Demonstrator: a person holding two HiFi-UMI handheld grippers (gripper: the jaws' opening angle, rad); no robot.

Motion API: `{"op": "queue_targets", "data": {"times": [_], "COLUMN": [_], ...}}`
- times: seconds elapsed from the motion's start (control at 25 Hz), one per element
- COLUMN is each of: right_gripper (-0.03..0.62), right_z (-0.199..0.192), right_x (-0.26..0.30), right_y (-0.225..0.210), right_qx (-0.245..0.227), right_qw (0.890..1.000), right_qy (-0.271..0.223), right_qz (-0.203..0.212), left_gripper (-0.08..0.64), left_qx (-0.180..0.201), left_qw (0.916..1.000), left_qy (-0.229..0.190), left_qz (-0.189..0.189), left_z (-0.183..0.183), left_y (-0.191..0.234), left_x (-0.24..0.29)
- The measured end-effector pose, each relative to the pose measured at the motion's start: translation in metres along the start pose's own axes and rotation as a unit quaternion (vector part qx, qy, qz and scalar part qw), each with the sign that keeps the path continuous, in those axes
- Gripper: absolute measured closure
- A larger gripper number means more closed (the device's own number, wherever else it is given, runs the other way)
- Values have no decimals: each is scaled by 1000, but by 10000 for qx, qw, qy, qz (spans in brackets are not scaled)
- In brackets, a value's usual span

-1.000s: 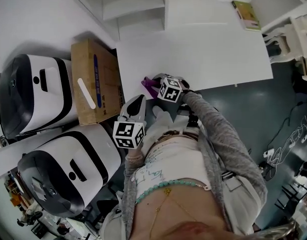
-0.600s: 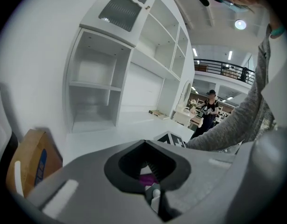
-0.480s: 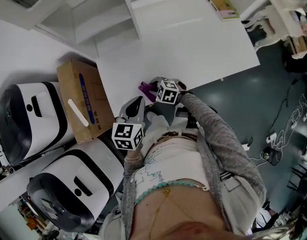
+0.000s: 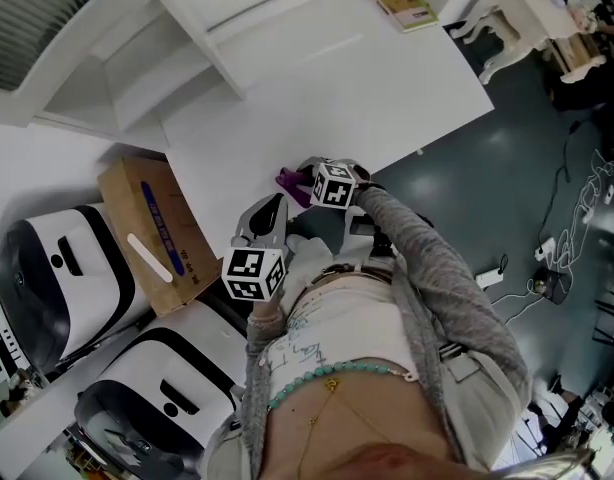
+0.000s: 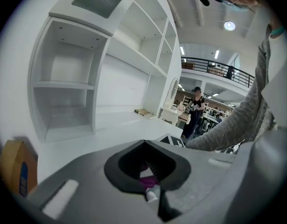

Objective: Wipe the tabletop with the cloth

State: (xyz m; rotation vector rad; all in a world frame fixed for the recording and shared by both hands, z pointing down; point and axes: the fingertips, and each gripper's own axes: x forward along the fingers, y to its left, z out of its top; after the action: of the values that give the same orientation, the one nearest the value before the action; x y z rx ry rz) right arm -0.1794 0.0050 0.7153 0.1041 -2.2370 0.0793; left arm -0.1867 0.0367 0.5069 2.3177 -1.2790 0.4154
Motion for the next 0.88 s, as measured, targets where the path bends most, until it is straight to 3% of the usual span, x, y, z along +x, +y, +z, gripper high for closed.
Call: {"op": "queue_targets", "data": {"times": [0.88], "right_gripper": [500], "right_z": [-44], "right_x": [-35], "right_y": [-30], "right_qx": [120], "right_qw": [9997], "right_qy": [147], "right_qz": [159], "left_gripper": [560], "left_qx": [195], "left_qw": [9994], "left_qy": [20], "left_qz": [-271], "left_z": [22], "left_y": [-28], "left_x": [37]}}
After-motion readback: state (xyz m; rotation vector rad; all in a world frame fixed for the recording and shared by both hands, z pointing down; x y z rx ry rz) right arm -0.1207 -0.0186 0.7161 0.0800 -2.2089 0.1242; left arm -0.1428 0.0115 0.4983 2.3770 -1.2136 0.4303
